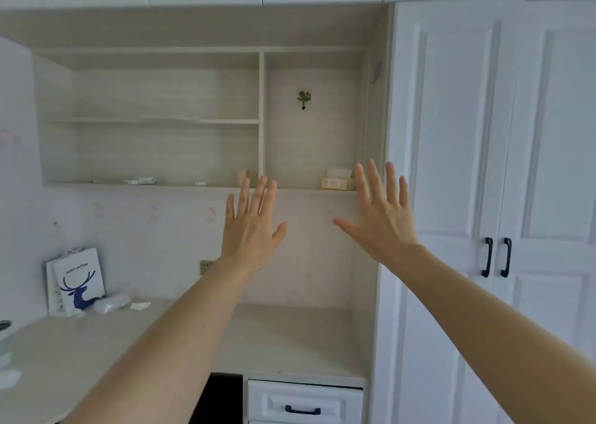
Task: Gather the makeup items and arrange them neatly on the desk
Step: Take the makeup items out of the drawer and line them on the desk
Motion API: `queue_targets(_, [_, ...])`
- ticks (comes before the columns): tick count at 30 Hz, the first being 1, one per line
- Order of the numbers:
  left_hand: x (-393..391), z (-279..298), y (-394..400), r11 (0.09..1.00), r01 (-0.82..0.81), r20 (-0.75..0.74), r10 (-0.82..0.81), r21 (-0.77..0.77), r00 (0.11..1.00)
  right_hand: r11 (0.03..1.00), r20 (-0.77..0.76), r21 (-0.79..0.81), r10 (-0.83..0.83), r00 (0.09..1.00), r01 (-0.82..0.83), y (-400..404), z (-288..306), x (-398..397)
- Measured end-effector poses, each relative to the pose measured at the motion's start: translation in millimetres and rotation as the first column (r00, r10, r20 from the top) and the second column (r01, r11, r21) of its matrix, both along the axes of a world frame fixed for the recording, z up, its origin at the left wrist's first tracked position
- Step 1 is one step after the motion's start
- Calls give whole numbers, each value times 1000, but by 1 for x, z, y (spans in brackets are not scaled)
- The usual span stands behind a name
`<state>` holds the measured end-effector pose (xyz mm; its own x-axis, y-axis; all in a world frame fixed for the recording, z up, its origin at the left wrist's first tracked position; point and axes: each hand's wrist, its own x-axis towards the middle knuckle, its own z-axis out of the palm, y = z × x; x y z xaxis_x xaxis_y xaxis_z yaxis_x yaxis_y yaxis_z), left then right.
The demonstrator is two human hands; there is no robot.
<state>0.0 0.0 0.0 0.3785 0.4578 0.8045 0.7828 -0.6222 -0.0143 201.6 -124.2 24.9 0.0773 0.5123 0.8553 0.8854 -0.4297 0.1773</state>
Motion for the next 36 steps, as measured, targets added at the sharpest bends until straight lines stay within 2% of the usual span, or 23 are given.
queue_targets(5, [12, -23, 17, 993, 70, 84, -78, 95, 993, 1000, 39, -11, 12, 999, -11, 23, -21, 9])
queue_targets(13, [34, -80, 85, 971, 128, 72, -145, 203, 987, 995, 29, -67, 70, 997, -68, 90, -78, 26])
queue_targets(16, [42, -113, 125, 969, 155, 55, -168, 193, 984, 992, -2, -105, 76, 997, -76, 126, -107, 34])
queue_targets(21, [51, -176, 190, 972, 219, 54, -224, 86, 973, 977, -73, -183, 93, 993, -105, 185, -161, 45])
queue_targets(29, [55, -291, 243, 947, 259, -47, -272, -191, 961, 950, -167, -276, 99, 981, -143, 249, -262, 58])
queue_targets(36, [61, -385, 266, 894, 168, -158, -253, -415, 955, 887, -282, -427, 57, 958, -178, 280, -360, 65])
